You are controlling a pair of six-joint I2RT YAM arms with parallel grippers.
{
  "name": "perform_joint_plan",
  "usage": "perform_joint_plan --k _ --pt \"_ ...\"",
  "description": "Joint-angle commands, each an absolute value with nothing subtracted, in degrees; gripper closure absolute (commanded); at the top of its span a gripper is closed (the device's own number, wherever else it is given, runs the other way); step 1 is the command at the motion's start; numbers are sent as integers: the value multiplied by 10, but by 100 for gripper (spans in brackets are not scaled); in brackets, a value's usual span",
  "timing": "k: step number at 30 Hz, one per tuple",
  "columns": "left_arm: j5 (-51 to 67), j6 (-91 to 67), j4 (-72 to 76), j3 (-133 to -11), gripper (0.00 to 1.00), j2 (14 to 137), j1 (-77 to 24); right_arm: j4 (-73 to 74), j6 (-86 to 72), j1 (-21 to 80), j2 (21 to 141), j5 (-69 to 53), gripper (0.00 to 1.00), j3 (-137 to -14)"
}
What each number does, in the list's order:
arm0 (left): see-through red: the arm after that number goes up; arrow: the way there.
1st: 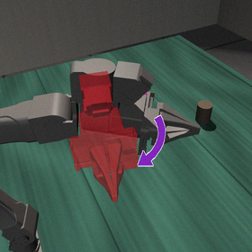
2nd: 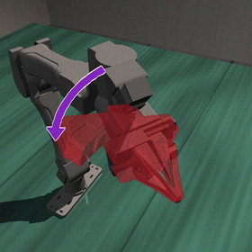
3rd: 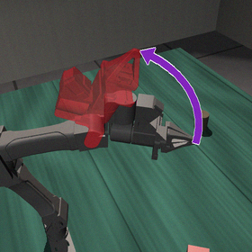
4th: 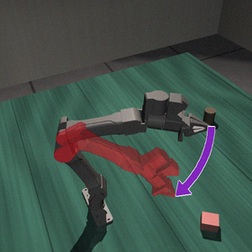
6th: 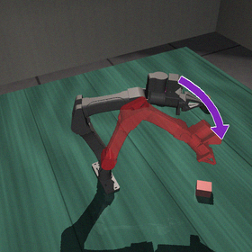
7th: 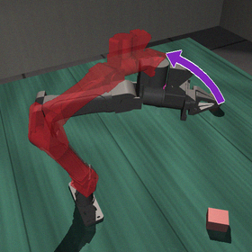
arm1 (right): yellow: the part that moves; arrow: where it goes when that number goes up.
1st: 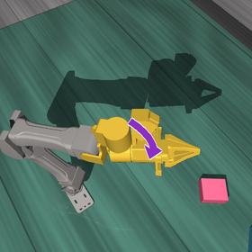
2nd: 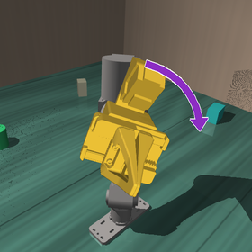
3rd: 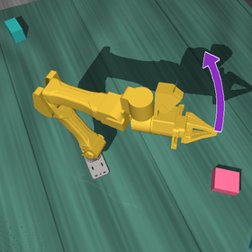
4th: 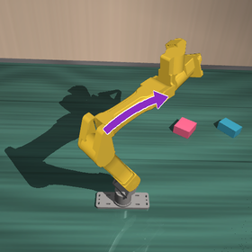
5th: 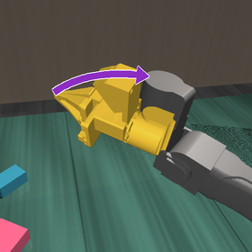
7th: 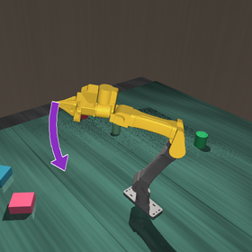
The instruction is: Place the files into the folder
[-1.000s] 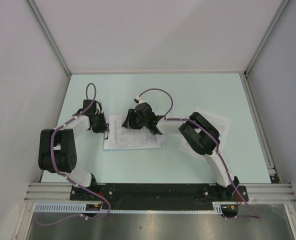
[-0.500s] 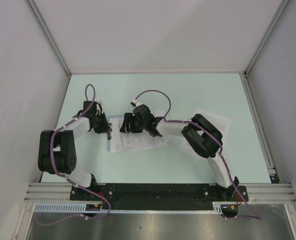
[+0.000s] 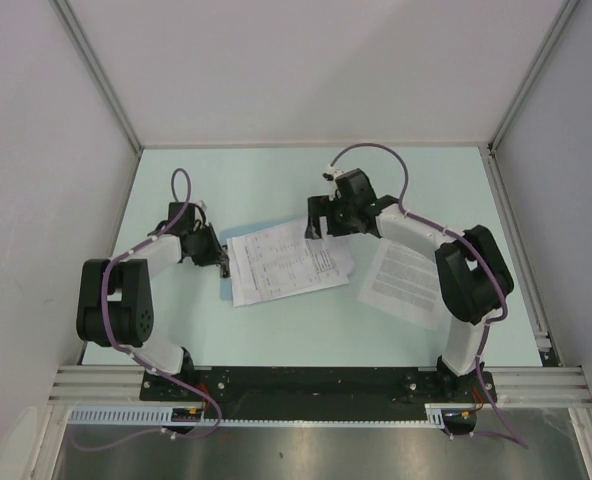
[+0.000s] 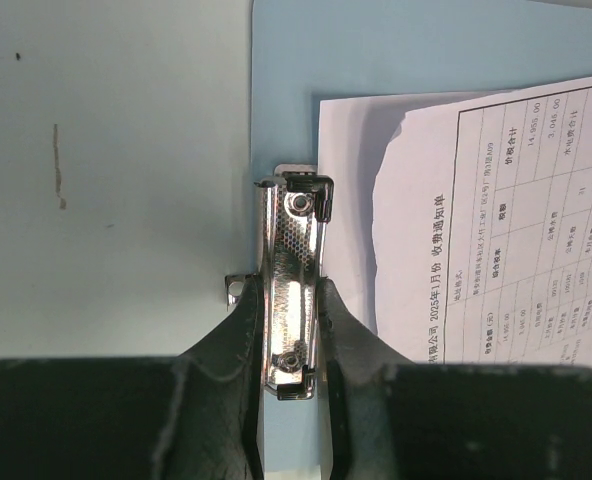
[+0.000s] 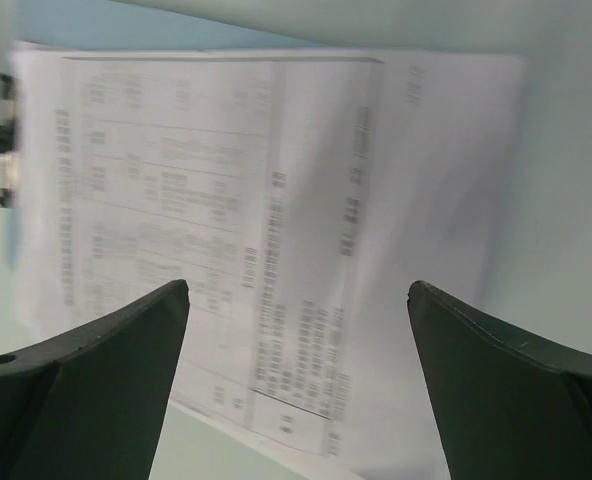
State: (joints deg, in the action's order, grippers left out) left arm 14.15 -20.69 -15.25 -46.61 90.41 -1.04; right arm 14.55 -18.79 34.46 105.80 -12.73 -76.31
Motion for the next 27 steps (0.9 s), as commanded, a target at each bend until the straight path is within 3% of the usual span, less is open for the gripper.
perform_joint_plan --k 1,6,11,19,27 --pt "156 -214 -179 -460 100 918 -28 228 -110 295 1041 -113 3 -736" --pt "154 -215 -179 -461 100 920 -32 229 -95 270 1021 -98 1 -711" --pt "152 -214 -182 -461 100 920 -33 211 -116 254 1039 -170 1 -693" --pt "140 -221 -185 -464 100 918 -44 167 -191 263 1025 -233 21 -663" --pt "120 -239 -181 -461 100 912 -55 117 -299 294 1015 -187 35 -641"
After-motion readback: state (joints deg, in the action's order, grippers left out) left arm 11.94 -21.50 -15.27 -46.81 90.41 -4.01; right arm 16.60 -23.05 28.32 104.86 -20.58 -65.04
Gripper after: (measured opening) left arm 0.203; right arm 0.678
